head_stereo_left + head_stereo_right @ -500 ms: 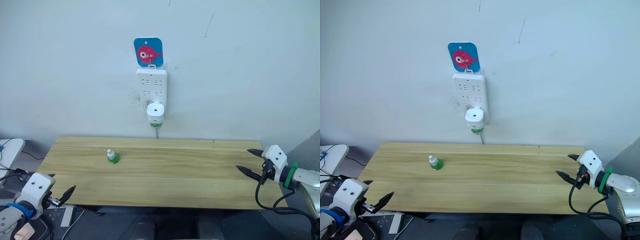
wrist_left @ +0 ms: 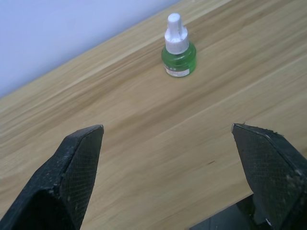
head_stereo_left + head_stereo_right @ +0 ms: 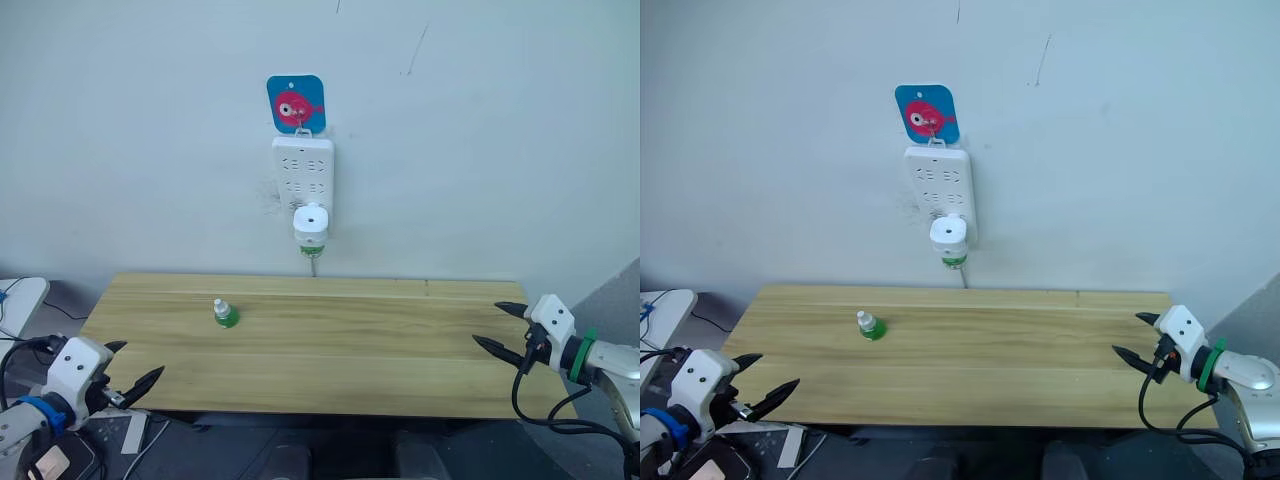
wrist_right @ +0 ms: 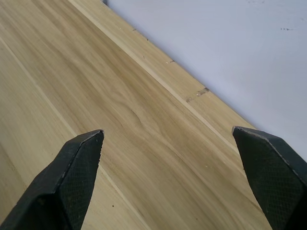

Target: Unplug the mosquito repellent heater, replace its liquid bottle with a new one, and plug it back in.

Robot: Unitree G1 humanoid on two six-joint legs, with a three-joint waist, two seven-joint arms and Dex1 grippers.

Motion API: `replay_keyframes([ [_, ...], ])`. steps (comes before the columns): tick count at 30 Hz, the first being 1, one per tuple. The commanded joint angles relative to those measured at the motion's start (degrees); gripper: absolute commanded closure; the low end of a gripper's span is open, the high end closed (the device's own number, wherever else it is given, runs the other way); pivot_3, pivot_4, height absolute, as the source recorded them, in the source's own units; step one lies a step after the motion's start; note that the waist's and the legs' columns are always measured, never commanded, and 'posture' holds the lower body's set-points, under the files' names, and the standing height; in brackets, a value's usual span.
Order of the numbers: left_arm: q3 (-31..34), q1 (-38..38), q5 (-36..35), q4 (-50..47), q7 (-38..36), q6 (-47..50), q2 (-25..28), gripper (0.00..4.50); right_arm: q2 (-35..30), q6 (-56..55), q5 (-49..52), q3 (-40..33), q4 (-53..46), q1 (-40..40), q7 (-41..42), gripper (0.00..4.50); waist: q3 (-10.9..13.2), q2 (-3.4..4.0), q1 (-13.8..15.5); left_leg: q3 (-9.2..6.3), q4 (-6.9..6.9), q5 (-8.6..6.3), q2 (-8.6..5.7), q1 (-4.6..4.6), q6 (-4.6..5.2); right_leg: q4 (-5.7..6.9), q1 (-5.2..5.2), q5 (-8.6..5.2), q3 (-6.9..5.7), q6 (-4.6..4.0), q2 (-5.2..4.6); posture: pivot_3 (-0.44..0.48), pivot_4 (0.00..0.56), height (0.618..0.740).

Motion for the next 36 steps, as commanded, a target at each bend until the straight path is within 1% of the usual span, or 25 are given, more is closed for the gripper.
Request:
replay_keyframes([
  [1, 2.7, -0.1, -1.0, 1.3, -0.7, -1.4, 1.2, 0.00, -1.1, 0.3, 1.0, -2.0, -2.5, -0.2, 0.1, 0.02, 0.0, 0.01, 0.0, 0.00, 0.00, 0.00, 0.00, 0.00, 0.00, 0.00, 0.00, 0.00, -0.01, 0.00, 0.00, 0.131, 0.105, 0.740],
  [11, 3.7, 2.6, -2.0, 0.4, -0.9, 0.2, 0.7, 0.00, -1.4, 0.9, 1.1, -2.6, -4.6, 1.4, -0.2, 0.02, 0.5, 0.02, 0.0, -0.02, 0.00, 0.00, 0.01, -0.03, 0.00, -0.01, -0.02, -0.01, -0.01, -0.01, 0.00, 0.127, 0.129, 0.740],
  [15, 3.2, 2.2, -2.2, -1.3, -0.4, 2.1, 0.8, 0.00, -1.6, 0.5, 1.1, -2.6, -6.1, 2.7, -0.1, 0.02, 1.1, 0.04, 0.0, -0.03, 0.00, 0.00, 0.01, -0.04, 0.00, 0.00, -0.02, -0.01, -0.01, -0.01, 0.00, 0.117, 0.144, 0.740],
  [18, 2.8, 1.3, -3.1, -4.7, 0.4, 5.3, 0.5, 0.00, -2.0, 0.4, 1.3, -2.8, -8.3, 4.0, 0.5, 0.02, 1.7, 0.00, 0.0, -0.02, 0.01, 0.00, 0.02, -0.04, 0.00, 0.00, -0.02, -0.01, -0.01, -0.02, -0.01, 0.094, 0.152, 0.740],
  [21, 2.0, 0.7, -5.0, -9.6, 0.0, 9.1, 0.0, 0.00, -1.9, 2.7, 3.0, -3.6, -13.1, 4.8, -0.1, 0.02, 2.1, 0.02, -0.2, -0.03, 0.00, 0.00, 0.02, -0.12, -0.01, -0.03, -0.08, -0.01, -0.01, -0.01, -0.01, 0.070, 0.161, 0.740],
  [25, -1.0, -6.5, -8.0, -17.0, 2.4, 16.4, -0.9, 0.00, -1.1, 10.7, 8.5, -3.8, -27.3, 3.5, -2.5, 0.02, 2.6, 0.07, -0.4, -0.05, 0.02, 0.00, 0.04, -0.13, -0.01, 0.01, -0.08, -0.01, -0.02, 0.00, -0.01, 0.035, 0.174, 0.740],
  [27, -1.7, -8.7, -8.6, -18.4, 2.8, 18.8, -1.0, 0.00, -0.8, 14.1, 10.3, -3.8, -31.2, 2.6, -3.7, 0.02, 3.0, -0.01, -0.5, -0.08, 0.06, 0.01, 0.05, -0.13, -0.01, 0.07, -0.08, 0.00, -0.06, 0.01, 0.00, 0.028, 0.178, 0.740],
  [30, -3.6, -15.7, -10.1, -19.4, 4.2, 22.6, -1.2, 0.00, 0.4, 21.8, 15.6, -3.1, -38.1, -1.8, -7.8, 0.02, 3.4, -0.19, -1.2, -0.06, 0.05, 0.00, 0.05, -0.15, -0.02, 0.00, -0.08, 0.00, -0.04, 0.02, 0.00, 0.002, 0.191, 0.740],
  [32, -5.7, -22.8, -10.9, -19.0, 5.3, 24.8, -1.9, 0.00, 1.4, 26.8, 19.2, -2.7, -41.5, -6.3, -10.9, 0.02, 3.8, -0.25, -1.4, -0.08, 0.06, 0.00, 0.04, -0.21, -0.01, -0.02, -0.13, 0.04, -0.06, 0.08, 0.00, -0.011, 0.198, 0.740],
  [34, -8.2, -30.8, -11.1, -17.0, 6.1, 26.4, -3.0, 0.00, 2.4, 30.9, 22.2, -2.5, -43.8, -10.3, -13.7, 0.02, 4.2, -0.37, -1.5, -0.08, 0.09, 0.01, 0.02, -0.22, -0.01, -0.01, -0.12, 0.20, -0.06, 0.34, 0.00, -0.030, 0.208, 0.740],
  [36, -10.4, -36.9, -10.6, -14.3, 5.9, 26.8, -4.1, 0.00, 3.1, 33.8, 23.8, -2.3, -45.3, -12.6, -15.8, 0.02, 4.5, -0.46, -1.5, -0.12, 0.10, 0.01, 0.02, -0.23, -0.01, -0.01, -0.12, 0.22, -0.11, 0.36, 0.01, -0.045, 0.214, 0.740],
])
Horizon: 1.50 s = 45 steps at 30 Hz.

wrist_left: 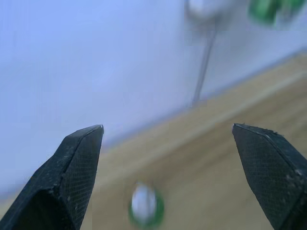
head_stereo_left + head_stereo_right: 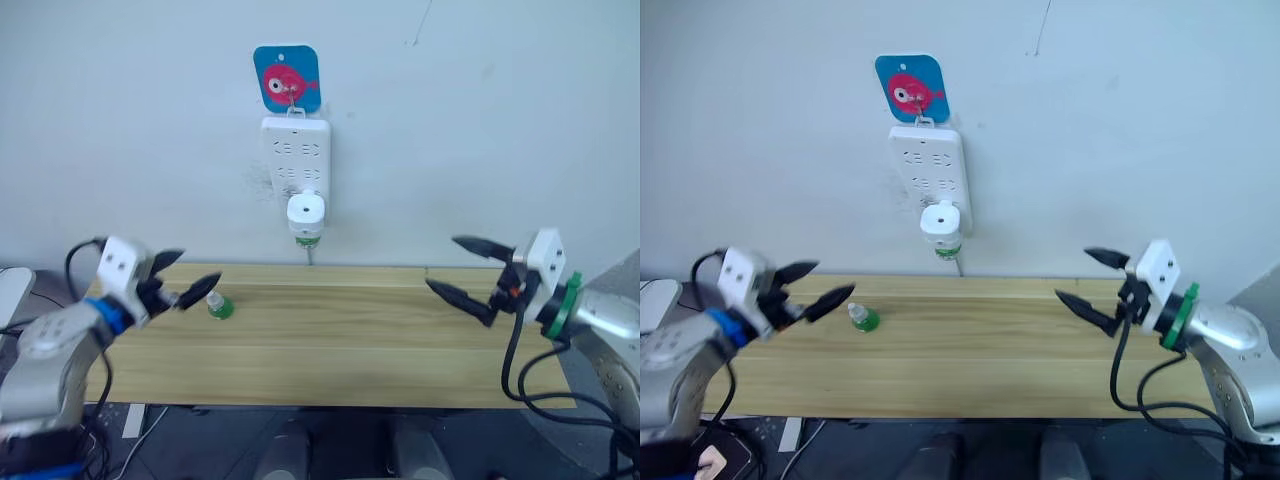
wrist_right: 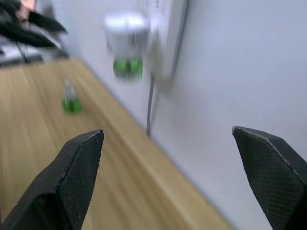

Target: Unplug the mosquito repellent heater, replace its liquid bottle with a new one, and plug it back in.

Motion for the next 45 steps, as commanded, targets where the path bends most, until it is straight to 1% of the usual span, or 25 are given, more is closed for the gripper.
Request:
replay_keyframes([
  [1, -2.8, -8.1, 0.0, 3.3, 0.3, 0.3, -1.3, 0.00, 0.7, 4.7, 3.7, -0.2, -4.1, -2.7, -3.6, 0.02, 0.3, -0.07, -0.2, -0.01, -0.01, 0.00, 0.00, -0.02, 0.00, -0.03, -0.01, 0.00, -0.02, 0.00, 0.00, -0.045, 0.214, 0.740],
  [4, -5.3, -13.7, 0.8, 7.4, -1.1, -1.1, -3.0, 0.00, 1.0, 6.3, 4.1, 0.6, -5.5, -3.5, -4.7, 0.02, 0.4, -0.08, -1.1, 0.05, -0.02, -0.04, -0.03, -0.06, 0.04, -0.13, -0.03, 0.11, 0.05, -0.19, -0.01, -0.067, 0.219, 0.740],
  [9, -6.9, -19.3, 1.3, 12.6, -2.4, -2.6, -4.8, 0.00, 1.9, 8.0, 4.8, 1.5, -7.3, -4.5, -6.7, 0.02, 0.7, -0.07, -2.3, 0.09, -0.04, -0.21, -0.02, -0.21, 0.26, -0.13, -0.23, 0.08, 0.05, -0.21, -0.01, -0.092, 0.223, 0.740],
  [12, -8.0, -22.4, 2.0, 16.1, -3.5, -4.0, -6.1, 0.00, 2.5, 9.0, 5.3, 1.7, -8.3, -5.0, -7.7, 0.02, 0.7, -0.05, -3.1, 0.09, 0.07, -0.20, -0.02, -0.71, 0.25, 0.05, -0.80, 0.09, 0.06, -0.22, -0.01, -0.100, 0.224, 0.740],
  [14, -8.5, -23.6, 2.4, 17.6, -4.3, -4.7, -6.7, 0.00, 2.7, 9.5, 5.4, 1.9, -8.9, -5.1, -8.2, 0.02, 0.8, -0.05, -2.8, 0.02, 0.18, -0.16, -0.03, -0.91, 0.22, 0.13, -0.93, 0.11, 0.01, -0.22, -0.01, -0.105, 0.224, 0.740],
  [18, -9.4, -25.8, 2.6, 19.8, -6.4, -5.9, -7.9, 0.00, 3.2, 10.1, 5.9, 2.1, -9.6, -5.5, -9.0, 0.02, 0.8, -0.05, -2.4, 0.02, 0.25, -0.10, -0.07, -0.97, 0.15, 0.06, -0.91, 0.15, 0.03, -0.12, -0.02, -0.108, 0.225, 0.740],
  [23, -10.4, -27.3, 1.5, 18.3, -9.1, -4.7, -9.1, 0.00, 3.2, 10.6, 6.5, 2.1, -10.2, -5.5, -9.3, 0.02, 0.9, -0.14, -2.6, 0.03, 0.26, -0.02, -0.07, -0.98, 0.09, 0.03, -0.91, 0.23, 0.06, 0.04, -0.02, -0.112, 0.228, 0.740],
  [28, -10.5, -28.0, 1.9, 18.5, -9.8, -4.9, -9.1, 0.00, 3.3, 11.2, 6.9, 2.2, -10.6, -5.6, -9.4, 0.02, 1.2, -0.16, -3.0, 0.02, 0.24, -0.02, -0.06, -0.97, 0.09, 0.05, -0.94, 0.30, 0.04, -0.09, -0.01, -0.115, 0.229, 0.740],
  [32, -10.4, -27.3, 0.4, 16.5, -11.5, -3.1, -8.8, 0.00, 3.2, 11.8, 7.6, 2.4, -11.2, -5.4, -9.3, 0.02, 1.2, -0.19, -3.1, 0.03, 0.24, -0.03, -0.07, -0.99, 0.09, 0.01, -0.94, 0.30, 0.06, -0.09, -0.01, -0.119, 0.226, 0.740],
  [35, -10.1, -27.2, -0.5, 15.1, -11.9, -1.8, -9.0, 0.61, 3.1, 12.2, 7.9, 2.6, -11.6, -5.5, -9.4, 0.00, 1.3, -0.20, -3.1, 0.03, 0.24, -0.03, -0.06, -1.00, 0.09, 0.01, -0.95, 0.30, 0.06, -0.10, -0.01, -0.119, 0.225, 0.740],
  [39, -10.7, -26.8, -1.2, 13.4, -12.4, -0.3, -9.5, 1.80, 3.2, 12.6, 7.2, 3.9, -12.7, -7.1, -10.2, 0.00, 1.3, -0.18, -3.2, 0.03, 0.24, -0.03, -0.06, -1.01, 0.10, 0.01, -0.97, 0.31, 0.06, -0.10, -0.01, -0.119, 0.221, 0.740],
  [40, -10.8, -26.8, -1.3, 13.2, -12.4, -0.1, -9.7, 2.16, 3.2, 12.7, 7.0, 4.2, -12.9, -7.4, -10.5, 0.00, 1.3, -0.18, -3.2, 0.04, 0.24, -0.03, -0.06, -1.01, 0.10, 0.01, -0.97, 0.30, 0.06, -0.10, -0.01, -0.119, 0.221, 0.740],
  [42, -11.2, -26.6, -1.4, 12.4, -12.3, 0.2, -10.2, 2.80, 3.9, 14.0, 4.7, 6.9, -14.4, -9.5, -13.9, 0.00, 1.3, -0.19, -3.2, 0.03, 0.24, -0.03, -0.07, -1.03, 0.10, 0.00, -0.97, 0.31, 0.05, -0.10, -0.01, -0.129, 0.219, 0.740],
  [43, -11.2, -26.3, -1.5, 11.6, -12.0, 0.6, -10.3, 3.03, 4.6, 15.1, 3.7, 8.3, -15.1, -10.7, -16.1, 0.00, 1.3, -0.19, -3.2, 0.03, 0.24, -0.03, -0.07, -1.04, 0.09, 0.00, -0.97, 0.31, 0.05, -0.10, -0.01, -0.131, 0.219, 0.740],
  [45, -11.2, -25.7, -1.7, 10.5, -11.7, 1.2, -10.4, 3.18, 5.7, 17.0, 2.2, 10.2, -15.8, -12.6, -19.4, 0.00, 1.3, -0.20, -3.1, 0.02, 0.25, -0.02, -0.07, -1.04, 0.09, 0.02, -0.98, 0.31, 0.05, -0.10, -0.02, -0.138, 0.219, 0.740],
])
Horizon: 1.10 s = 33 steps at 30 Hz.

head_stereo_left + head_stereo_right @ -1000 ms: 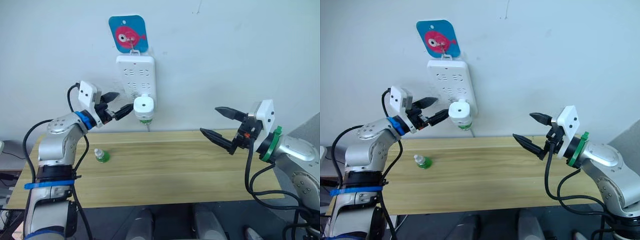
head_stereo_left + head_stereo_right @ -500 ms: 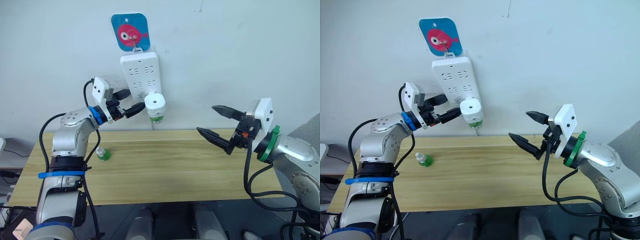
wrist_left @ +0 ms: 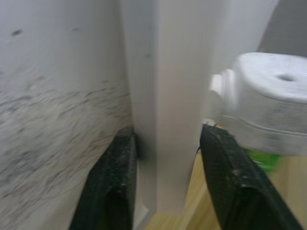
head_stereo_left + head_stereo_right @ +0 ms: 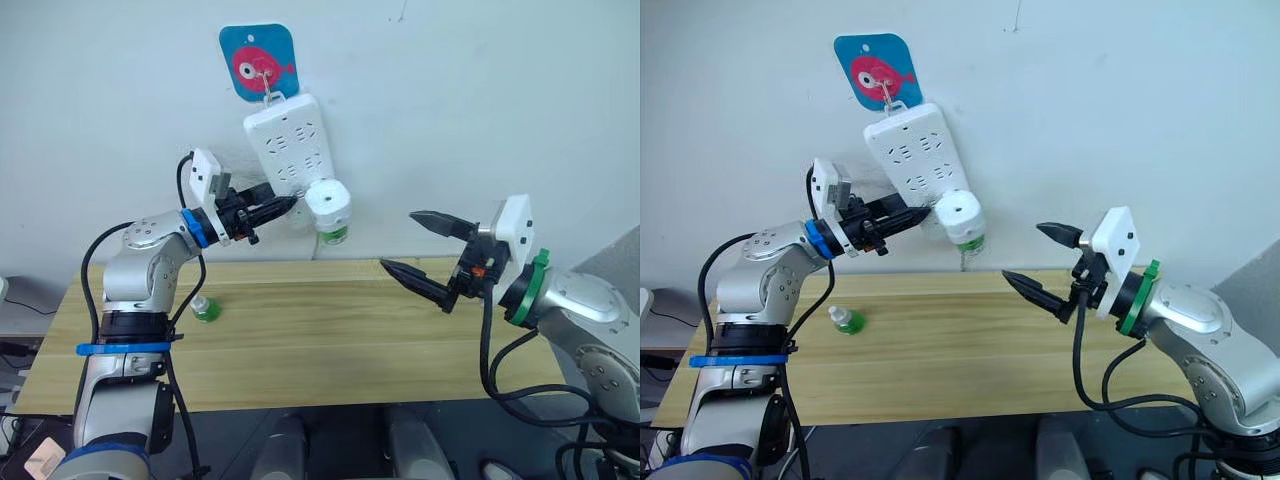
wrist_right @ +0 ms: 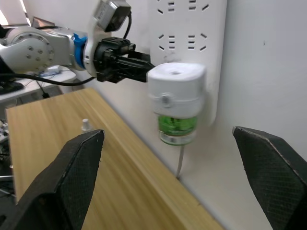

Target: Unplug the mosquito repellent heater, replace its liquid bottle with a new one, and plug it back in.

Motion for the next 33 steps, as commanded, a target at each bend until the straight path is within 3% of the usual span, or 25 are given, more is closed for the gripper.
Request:
replay_keyframes([
  [1, -0.1, 0.8, -1.0, -4.7, 1.0, 1.1, -0.4, 3.18, 1.9, 3.7, -4.0, 3.9, -3.7, -3.5, -7.4, 0.00, 0.0, 0.00, 0.1, -0.01, 0.00, 0.00, 0.01, 0.00, 0.00, 0.00, 0.00, 0.00, -0.01, 0.00, 0.00, -0.141, 0.220, 0.740],
  [10, 0.0, 4.3, -2.2, -10.7, 4.7, 4.0, -1.5, 3.18, 13.9, 10.5, -17.9, 17.0, 0.9, -12.4, -22.7, 0.00, 0.0, 0.00, 0.0, 0.00, -0.02, 0.00, 0.00, -0.02, 0.00, -0.02, -0.06, 0.01, 0.02, -0.02, 0.00, -0.138, 0.220, 0.740],
  [21, -0.2, 5.4, -2.3, -12.5, 6.4, 4.4, -2.0, 3.18, 24.5, 8.4, -28.0, 20.6, 10.1, -17.6, -26.7, 0.00, 0.0, 0.01, -0.1, -0.01, -0.03, 0.00, -0.01, -0.02, -0.01, 0.02, -0.10, 0.03, 0.00, -0.06, -0.02, -0.124, 0.218, 0.740],
  [24, -0.3, 5.9, -2.4, -12.9, 6.9, 4.5, -2.2, 3.18, 27.2, 8.7, -28.7, 19.8, 10.7, -17.8, -27.1, 0.58, 0.0, 0.01, -0.1, 0.00, -0.03, 0.00, -0.02, -0.03, -0.01, -0.01, -0.10, 0.03, 0.01, -0.06, -0.02, -0.125, 0.219, 0.740],
  [27, -0.6, 5.9, -1.5, -12.5, 7.5, 4.0, -2.5, 3.18, 27.9, 9.9, -29.2, 19.5, 9.7, -17.4, -26.1, 1.52, 0.0, 0.01, -0.1, 0.00, -0.03, -0.01, -0.02, -0.03, 0.00, -0.01, -0.10, 0.04, 0.01, -0.06, -0.02, -0.127, 0.220, 0.740],
  [33, -1.7, 6.2, 2.0, -10.6, 9.7, 0.9, -2.4, 3.18, 26.4, 18.0, -25.8, 15.9, 0.4, -15.7, -23.4, 1.52, 0.0, 0.00, 0.4, -0.05, -0.03, -0.01, -0.04, -0.07, 0.00, -0.04, -0.09, 0.05, -0.03, -0.08, -0.02, -0.134, 0.221, 0.740],
])
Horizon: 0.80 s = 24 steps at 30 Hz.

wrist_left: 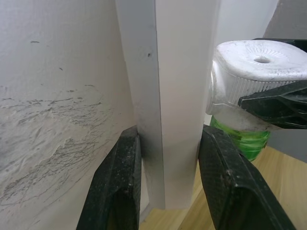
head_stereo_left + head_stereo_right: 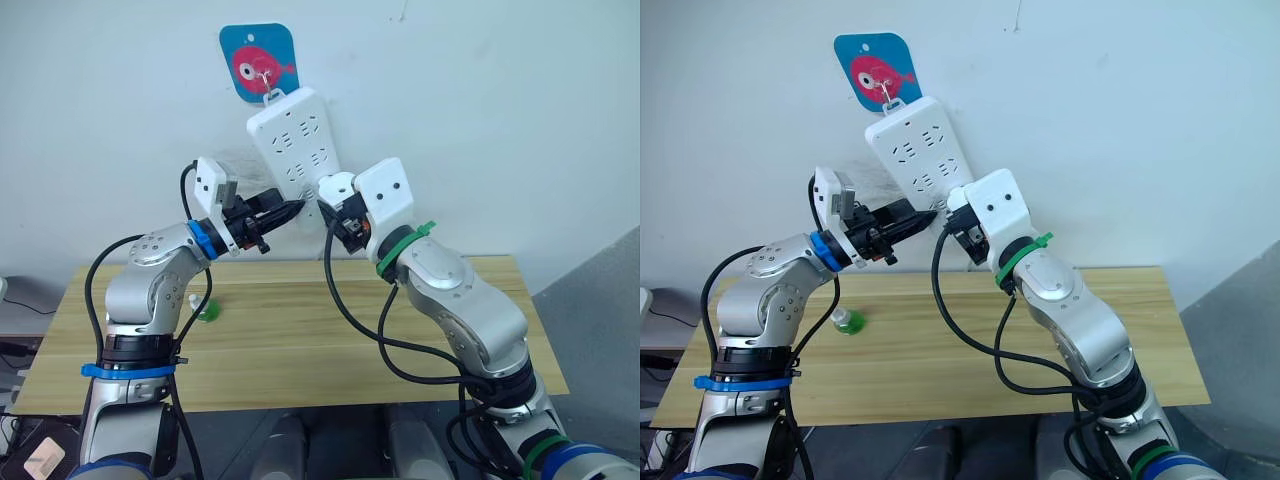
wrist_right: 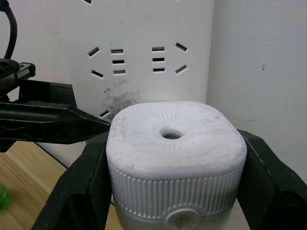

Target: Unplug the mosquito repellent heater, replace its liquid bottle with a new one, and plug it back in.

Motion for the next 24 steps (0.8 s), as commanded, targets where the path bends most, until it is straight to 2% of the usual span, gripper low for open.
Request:
replay_keyframes([
  [1, -1.8, 0.5, 4.0, 0.5, 2.2, -2.5, 0.1, 3.18, -1.0, 4.9, 2.5, -3.6, -9.4, 0.8, 2.0, 1.52, 0.0, -0.01, 0.3, -0.02, 0.00, 0.00, -0.03, -0.04, 0.00, -0.04, 0.00, 0.00, -0.02, 0.00, -0.03, -0.138, 0.222, 0.740],
  [9, -0.5, 4.4, 5.2, -0.6, 3.9, -5.7, 1.4, 3.18, -0.8, 9.1, 4.9, -8.0, -12.3, 0.4, 3.7, 1.52, 0.0, 0.02, -0.7, 0.10, 0.00, -0.03, -0.02, 0.09, 0.05, 0.07, 0.00, 0.00, 0.04, 0.00, -0.08, -0.136, 0.219, 0.740],
  [12, 0.5, 9.7, 7.1, -3.7, 3.8, -9.6, 3.7, 2.19, 0.9, 8.3, 5.5, -10.3, -11.4, 0.8, 3.7, 1.52, 0.0, 0.07, -1.7, 0.14, 0.00, -0.02, 0.03, 0.14, 0.04, 0.09, 0.00, 0.00, 0.10, 0.00, -0.03, -0.130, 0.220, 0.740],
  [15, 2.1, 15.6, 8.8, -8.0, 6.5, -12.4, 3.9, 1.21, 2.0, 7.7, 6.1, -12.2, -10.9, 1.2, 3.8, 1.52, 0.0, 0.10, -2.4, 0.22, -0.02, -0.02, 0.05, 0.11, 0.04, 0.16, -0.13, 0.02, 0.21, -0.03, -0.02, -0.119, 0.220, 0.740],
  [19, 4.0, 30.3, 6.7, -18.7, 8.2, -12.7, 2.1, 0.01, 0.9, 5.4, 6.0, -14.4, -9.2, 2.6, 4.7, 1.52, 0.0, 0.13, -2.5, 0.20, -0.12, -0.03, 0.13, 0.00, 0.04, 0.16, -0.30, 0.03, 0.20, -0.07, 0.04, -0.102, 0.218, 0.740],
  [22, 2.0, 38.9, 8.6, -23.9, 5.2, -19.1, 2.0, 0.00, 3.2, 4.7, 8.3, -16.6, -9.0, 3.9, 4.9, 1.52, 0.0, 0.16, -2.1, 0.24, -0.16, -0.04, 0.11, -0.08, 0.05, 0.11, -0.36, 0.02, 0.27, -0.10, 0.03, -0.095, 0.217, 0.740],
  [24, 0.0, 39.0, 9.5, -25.5, 5.7, -21.6, 0.7, 0.00, 6.4, 5.8, 11.4, -18.9, -9.3, 4.5, 5.1, 1.52, 0.1, 0.25, -1.5, 0.25, -0.16, -0.03, 0.12, -0.09, 0.04, 0.14, -0.38, 0.02, 0.26, -0.11, 0.03, -0.088, 0.214, 0.740],
])
